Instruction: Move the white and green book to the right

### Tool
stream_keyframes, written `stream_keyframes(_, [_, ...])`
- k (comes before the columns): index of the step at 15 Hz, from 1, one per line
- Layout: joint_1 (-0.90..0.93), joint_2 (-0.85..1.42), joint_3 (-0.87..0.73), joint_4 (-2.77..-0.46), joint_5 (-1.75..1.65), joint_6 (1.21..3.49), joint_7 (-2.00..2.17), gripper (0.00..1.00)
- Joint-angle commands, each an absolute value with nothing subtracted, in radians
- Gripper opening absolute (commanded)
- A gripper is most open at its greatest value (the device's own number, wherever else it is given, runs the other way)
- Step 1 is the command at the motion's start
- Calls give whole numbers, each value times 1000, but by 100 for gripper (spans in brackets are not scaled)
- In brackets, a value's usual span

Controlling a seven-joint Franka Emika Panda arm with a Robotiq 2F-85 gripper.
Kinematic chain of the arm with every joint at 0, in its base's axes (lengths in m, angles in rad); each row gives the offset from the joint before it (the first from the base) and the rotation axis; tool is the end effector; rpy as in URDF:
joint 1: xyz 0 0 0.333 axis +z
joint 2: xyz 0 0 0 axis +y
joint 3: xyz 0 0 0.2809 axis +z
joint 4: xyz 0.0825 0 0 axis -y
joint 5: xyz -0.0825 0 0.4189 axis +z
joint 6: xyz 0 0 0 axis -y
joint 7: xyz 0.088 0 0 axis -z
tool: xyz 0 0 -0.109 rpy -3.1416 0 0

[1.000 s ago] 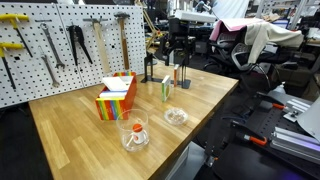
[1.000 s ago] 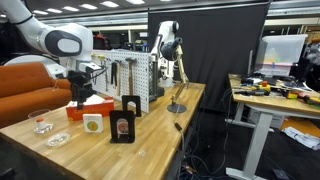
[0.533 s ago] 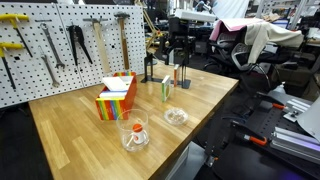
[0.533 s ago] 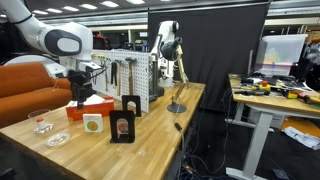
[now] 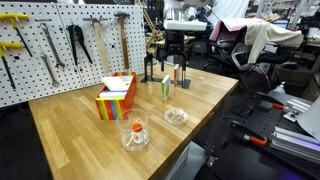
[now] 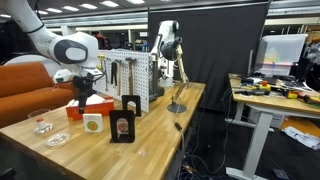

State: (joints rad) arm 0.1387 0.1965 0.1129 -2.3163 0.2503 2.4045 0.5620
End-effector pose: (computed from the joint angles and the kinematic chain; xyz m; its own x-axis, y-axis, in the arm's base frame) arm 0.5074 0.1347 0.1851 0.8614 -0.4692 -0.1944 -0.4900 -0.8685 -0.0752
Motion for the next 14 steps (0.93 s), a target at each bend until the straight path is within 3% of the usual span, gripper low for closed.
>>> stream_keyframes(1, [157, 256, 92, -2266, 284, 2466, 723, 100])
stream_keyframes(14, [196, 401, 60, -2247, 245, 2622, 987, 100])
